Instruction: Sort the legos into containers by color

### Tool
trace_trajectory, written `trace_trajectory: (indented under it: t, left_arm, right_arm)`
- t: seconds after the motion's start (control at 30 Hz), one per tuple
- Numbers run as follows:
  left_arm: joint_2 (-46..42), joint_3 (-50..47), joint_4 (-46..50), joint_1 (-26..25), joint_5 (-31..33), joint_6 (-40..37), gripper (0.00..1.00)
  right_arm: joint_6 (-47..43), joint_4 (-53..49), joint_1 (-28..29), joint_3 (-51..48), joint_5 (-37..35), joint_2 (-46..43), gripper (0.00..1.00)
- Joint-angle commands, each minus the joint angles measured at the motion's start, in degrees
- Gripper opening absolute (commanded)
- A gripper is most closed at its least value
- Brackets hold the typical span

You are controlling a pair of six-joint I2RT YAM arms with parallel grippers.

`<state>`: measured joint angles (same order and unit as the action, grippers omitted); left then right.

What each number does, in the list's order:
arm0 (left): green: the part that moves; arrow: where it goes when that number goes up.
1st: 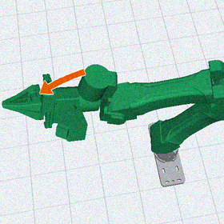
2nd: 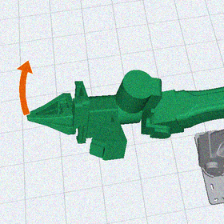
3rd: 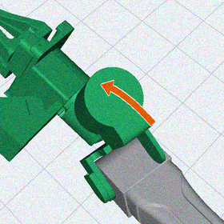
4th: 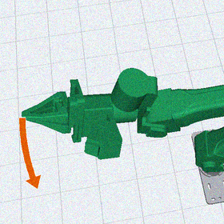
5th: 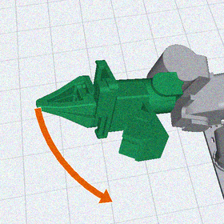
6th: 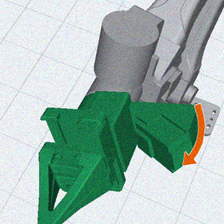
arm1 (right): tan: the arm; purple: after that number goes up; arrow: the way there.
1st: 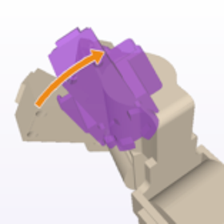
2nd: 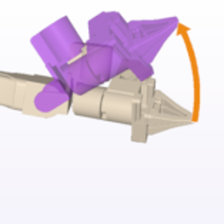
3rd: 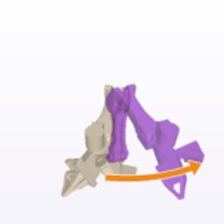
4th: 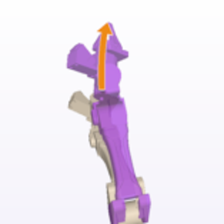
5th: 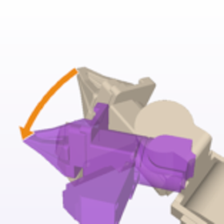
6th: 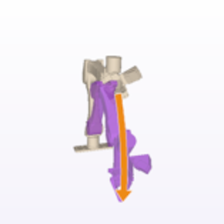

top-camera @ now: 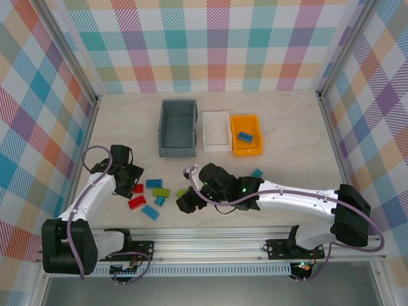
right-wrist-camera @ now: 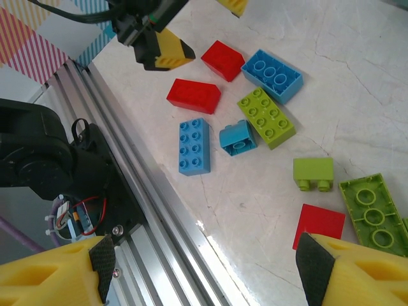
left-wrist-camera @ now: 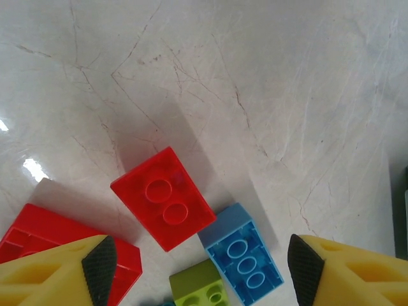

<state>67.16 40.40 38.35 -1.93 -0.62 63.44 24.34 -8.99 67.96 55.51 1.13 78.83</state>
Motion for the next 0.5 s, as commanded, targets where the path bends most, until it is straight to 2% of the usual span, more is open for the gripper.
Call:
trace_trajectory:
  t: [0.0,0.33,0.47]
  left_arm:
    - [1.75,-1.32,-2.68,1.07,-0.10,2.30,0.72]
    - [4.14,-2.67,-4.26,1.14,0.80,3.88,0.67]
    - [6.83,-2.31,-5.72,1.14,0.76,3.63,0.62]
  right_arm:
    - [-0.68,1.86,0.33,1.36,0.45,0.27,0.77]
    - [0.70,2.44,0.33,1.10,0.03,0.80,0.77]
    - [0.97,2.31,0.33,1.36,-0.14,1.07,0.77]
